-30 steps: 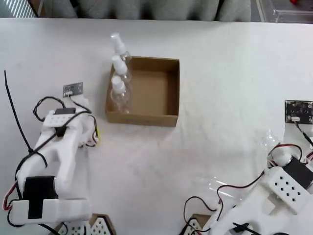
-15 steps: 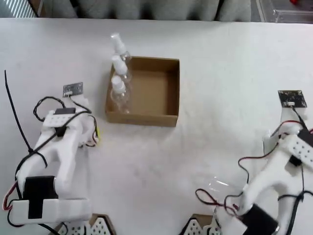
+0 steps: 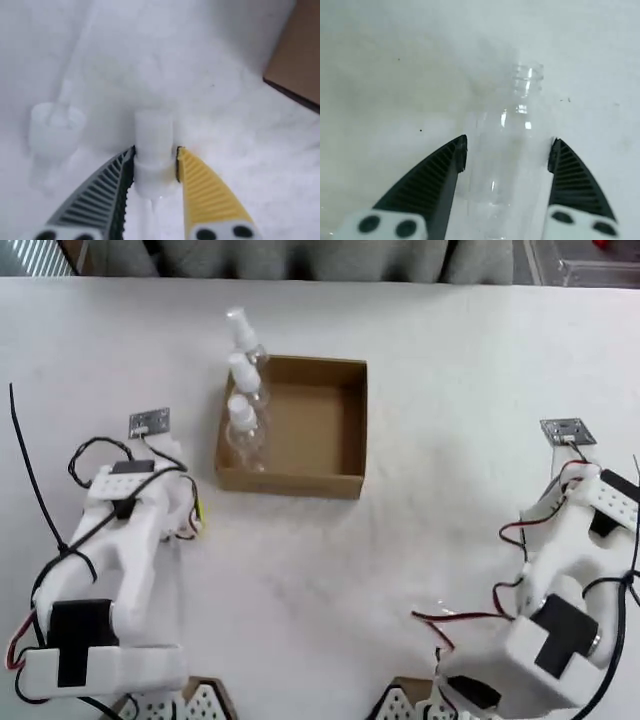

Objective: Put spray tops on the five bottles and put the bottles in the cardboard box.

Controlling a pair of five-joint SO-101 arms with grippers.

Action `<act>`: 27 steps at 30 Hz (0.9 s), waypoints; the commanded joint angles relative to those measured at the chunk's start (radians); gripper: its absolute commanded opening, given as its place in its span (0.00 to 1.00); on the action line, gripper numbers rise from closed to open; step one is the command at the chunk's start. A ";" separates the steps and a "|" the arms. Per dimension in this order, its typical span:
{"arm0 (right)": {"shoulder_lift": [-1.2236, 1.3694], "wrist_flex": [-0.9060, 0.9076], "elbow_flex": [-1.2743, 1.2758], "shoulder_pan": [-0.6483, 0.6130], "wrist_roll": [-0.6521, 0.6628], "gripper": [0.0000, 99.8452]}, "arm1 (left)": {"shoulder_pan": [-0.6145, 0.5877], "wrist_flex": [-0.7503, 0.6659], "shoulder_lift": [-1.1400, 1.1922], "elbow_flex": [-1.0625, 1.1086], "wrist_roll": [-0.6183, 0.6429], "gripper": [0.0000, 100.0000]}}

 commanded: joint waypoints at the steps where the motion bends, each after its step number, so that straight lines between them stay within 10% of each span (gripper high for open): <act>1: 0.022 0.005 -0.074 -0.016 -0.014 0.24 | -0.013 -0.008 -0.058 0.000 -0.011 0.02; 10: 0.117 0.005 -0.104 -0.025 -0.011 0.23 | -0.015 -0.008 -0.058 0.000 -0.011 0.02; 19: 0.036 0.022 -0.115 -0.025 -0.005 0.02 | -0.015 -0.008 -0.056 0.000 -0.011 0.02; 27: -0.110 0.326 -0.269 0.047 -0.006 0.02 | -0.008 0.098 -0.127 -0.097 -0.008 0.02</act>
